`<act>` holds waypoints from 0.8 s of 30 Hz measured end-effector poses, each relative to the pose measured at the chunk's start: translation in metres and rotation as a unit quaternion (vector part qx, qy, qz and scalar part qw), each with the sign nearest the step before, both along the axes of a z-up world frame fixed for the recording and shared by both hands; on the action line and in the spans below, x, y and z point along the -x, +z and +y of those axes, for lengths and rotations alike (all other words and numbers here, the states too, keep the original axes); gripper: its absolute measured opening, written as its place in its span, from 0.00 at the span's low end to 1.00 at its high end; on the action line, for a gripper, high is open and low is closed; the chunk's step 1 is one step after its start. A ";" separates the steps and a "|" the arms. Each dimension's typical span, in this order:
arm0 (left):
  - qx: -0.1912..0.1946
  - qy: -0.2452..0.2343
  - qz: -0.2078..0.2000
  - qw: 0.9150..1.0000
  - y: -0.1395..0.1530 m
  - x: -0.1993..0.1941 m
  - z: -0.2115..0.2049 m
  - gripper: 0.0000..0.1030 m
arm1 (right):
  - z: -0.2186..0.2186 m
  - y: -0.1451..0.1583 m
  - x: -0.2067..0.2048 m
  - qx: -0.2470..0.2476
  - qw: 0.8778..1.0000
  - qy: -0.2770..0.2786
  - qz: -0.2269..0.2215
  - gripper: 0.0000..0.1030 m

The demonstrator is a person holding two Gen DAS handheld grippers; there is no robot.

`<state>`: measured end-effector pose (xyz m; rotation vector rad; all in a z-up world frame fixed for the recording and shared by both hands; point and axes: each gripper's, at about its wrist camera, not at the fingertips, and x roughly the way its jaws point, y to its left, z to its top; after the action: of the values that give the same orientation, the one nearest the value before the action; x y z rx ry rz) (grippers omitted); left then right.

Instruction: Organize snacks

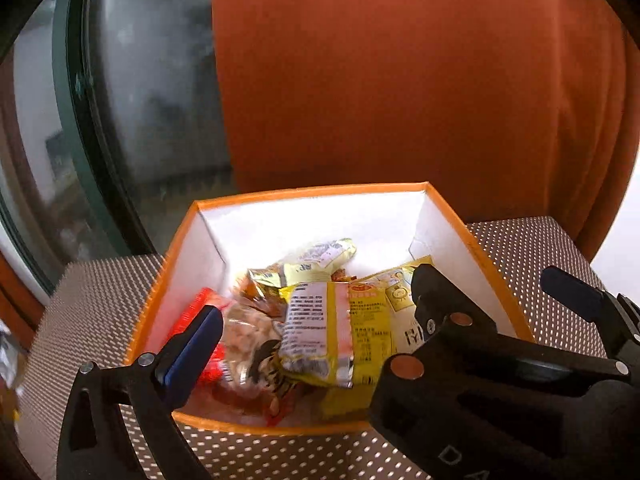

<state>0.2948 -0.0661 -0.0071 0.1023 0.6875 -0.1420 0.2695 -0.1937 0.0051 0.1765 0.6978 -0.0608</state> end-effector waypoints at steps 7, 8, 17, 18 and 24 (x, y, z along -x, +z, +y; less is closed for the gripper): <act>0.013 0.005 -0.051 0.999 0.026 0.054 0.013 1.00 | 0.013 0.028 0.050 0.017 0.999 0.002 -0.033 1.00; 0.018 0.005 -0.055 0.998 0.029 0.061 0.015 1.00 | 0.015 0.033 0.057 0.021 0.999 0.003 -0.040 1.00; 0.014 0.012 -0.105 0.994 0.054 0.151 0.029 1.00 | 0.028 0.063 0.143 0.026 0.996 0.024 -0.087 1.00; 0.013 0.012 -0.108 0.994 0.055 0.160 0.031 1.00 | 0.029 0.066 0.153 0.028 0.995 0.025 -0.091 1.00; 0.010 0.028 -0.119 0.992 0.060 0.211 0.049 1.00 | 0.028 0.078 0.212 0.026 0.993 0.021 -0.115 1.00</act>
<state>0.0834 -0.0170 0.0527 0.0791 0.4507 -0.0808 0.0574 -0.1654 0.0832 0.1168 0.4698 -0.0171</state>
